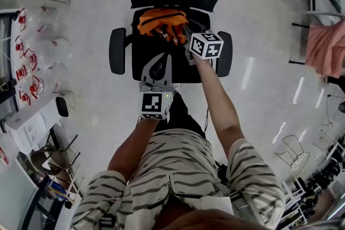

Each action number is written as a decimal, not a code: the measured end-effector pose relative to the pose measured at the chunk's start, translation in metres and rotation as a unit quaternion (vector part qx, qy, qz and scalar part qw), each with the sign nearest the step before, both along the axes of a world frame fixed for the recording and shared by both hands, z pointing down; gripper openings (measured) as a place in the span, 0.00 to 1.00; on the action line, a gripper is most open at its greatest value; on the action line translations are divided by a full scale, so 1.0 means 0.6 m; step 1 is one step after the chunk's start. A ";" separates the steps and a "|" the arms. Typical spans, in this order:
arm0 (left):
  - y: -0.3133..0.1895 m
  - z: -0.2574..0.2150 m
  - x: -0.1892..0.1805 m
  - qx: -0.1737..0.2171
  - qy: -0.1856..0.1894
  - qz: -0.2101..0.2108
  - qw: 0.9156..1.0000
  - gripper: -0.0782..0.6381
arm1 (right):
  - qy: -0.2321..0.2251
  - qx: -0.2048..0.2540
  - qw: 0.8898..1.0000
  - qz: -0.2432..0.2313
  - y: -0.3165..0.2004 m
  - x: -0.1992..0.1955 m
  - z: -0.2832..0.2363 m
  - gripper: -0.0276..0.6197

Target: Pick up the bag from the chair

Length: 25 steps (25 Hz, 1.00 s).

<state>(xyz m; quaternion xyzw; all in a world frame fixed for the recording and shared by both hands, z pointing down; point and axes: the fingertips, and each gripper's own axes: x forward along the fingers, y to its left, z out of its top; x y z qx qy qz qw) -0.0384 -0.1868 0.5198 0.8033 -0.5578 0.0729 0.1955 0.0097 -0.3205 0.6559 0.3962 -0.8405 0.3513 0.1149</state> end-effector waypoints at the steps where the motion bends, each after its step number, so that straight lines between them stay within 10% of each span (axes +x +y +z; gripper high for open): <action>1: 0.003 -0.003 -0.001 0.002 -0.001 -0.001 1.000 0.14 | 0.000 0.000 1.000 0.001 0.005 0.000 -0.004 0.08; 25: 0.054 -0.088 -0.020 0.039 -0.002 -0.017 0.999 0.14 | -0.012 0.048 0.998 0.028 0.099 0.027 -0.181 0.08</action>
